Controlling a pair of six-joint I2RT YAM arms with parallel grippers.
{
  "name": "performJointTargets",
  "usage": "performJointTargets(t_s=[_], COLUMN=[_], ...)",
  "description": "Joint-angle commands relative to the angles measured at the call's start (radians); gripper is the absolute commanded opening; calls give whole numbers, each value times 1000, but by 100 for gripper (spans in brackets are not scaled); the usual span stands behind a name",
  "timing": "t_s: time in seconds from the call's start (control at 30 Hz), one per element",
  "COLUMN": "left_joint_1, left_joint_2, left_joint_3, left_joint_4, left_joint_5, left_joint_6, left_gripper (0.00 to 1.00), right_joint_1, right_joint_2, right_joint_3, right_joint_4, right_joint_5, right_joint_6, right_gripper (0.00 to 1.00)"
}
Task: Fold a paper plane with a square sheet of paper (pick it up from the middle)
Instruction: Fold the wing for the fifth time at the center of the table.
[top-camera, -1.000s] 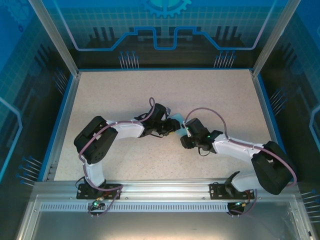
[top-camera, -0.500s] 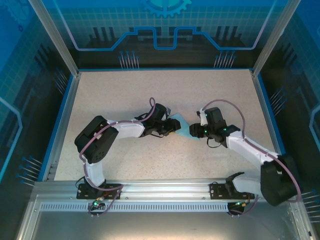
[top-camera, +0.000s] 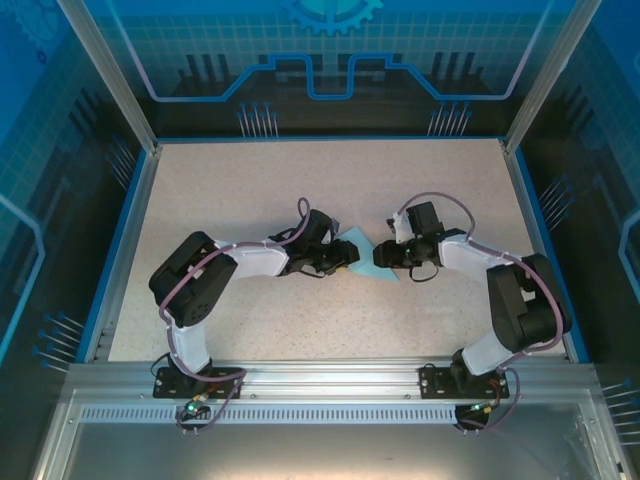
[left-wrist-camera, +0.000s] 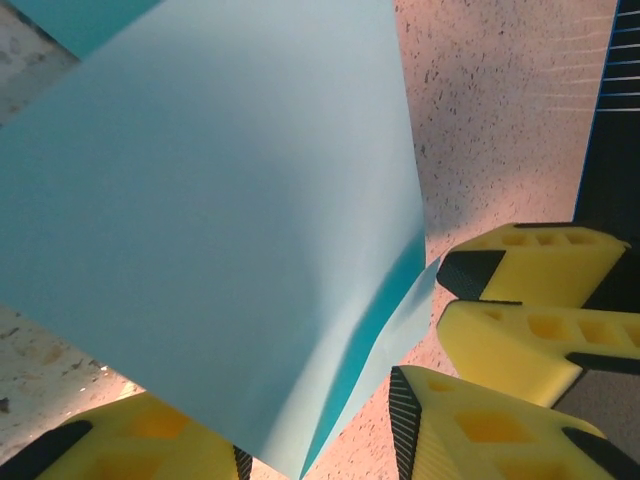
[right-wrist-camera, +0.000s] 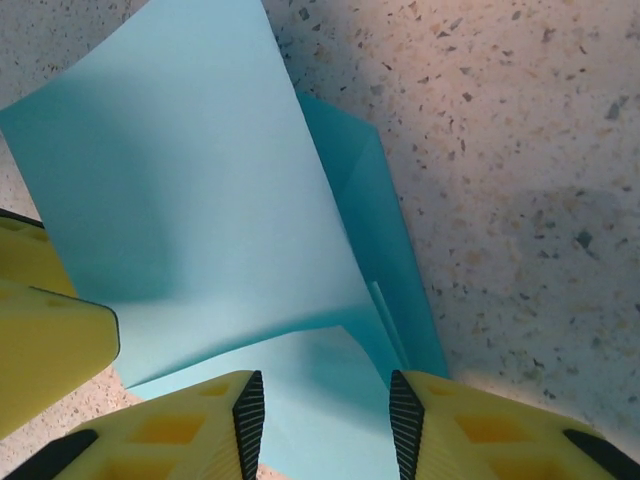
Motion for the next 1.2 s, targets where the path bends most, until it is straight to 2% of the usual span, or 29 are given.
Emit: performJointTargets(t_s=[0.0, 0.2, 0.57, 0.83, 1.17], left_joint_1=[2, 2, 9, 8, 9], left_joint_2=[-27, -27, -45, -40, -28], left_joint_3=[-8, -1, -8, -31, -23], left_joint_4=[-18, -26, -29, 7, 39], left_joint_5=[-7, -4, -12, -4, 1], left_joint_6=[20, 27, 25, -1, -22], left_gripper=[43, 43, 43, 46, 45], right_joint_1=[-22, -27, -44, 2, 33], right_joint_2=[38, 116, 166, 98, 22], right_joint_3=[20, 59, 13, -98, -145], right_joint_4=[-30, -49, -9, 64, 124], right_joint_5=[-32, -51, -122, -162, -192], right_joint_6=[-52, -96, 3, 164, 278], right_gripper=[42, 43, 33, 31, 29])
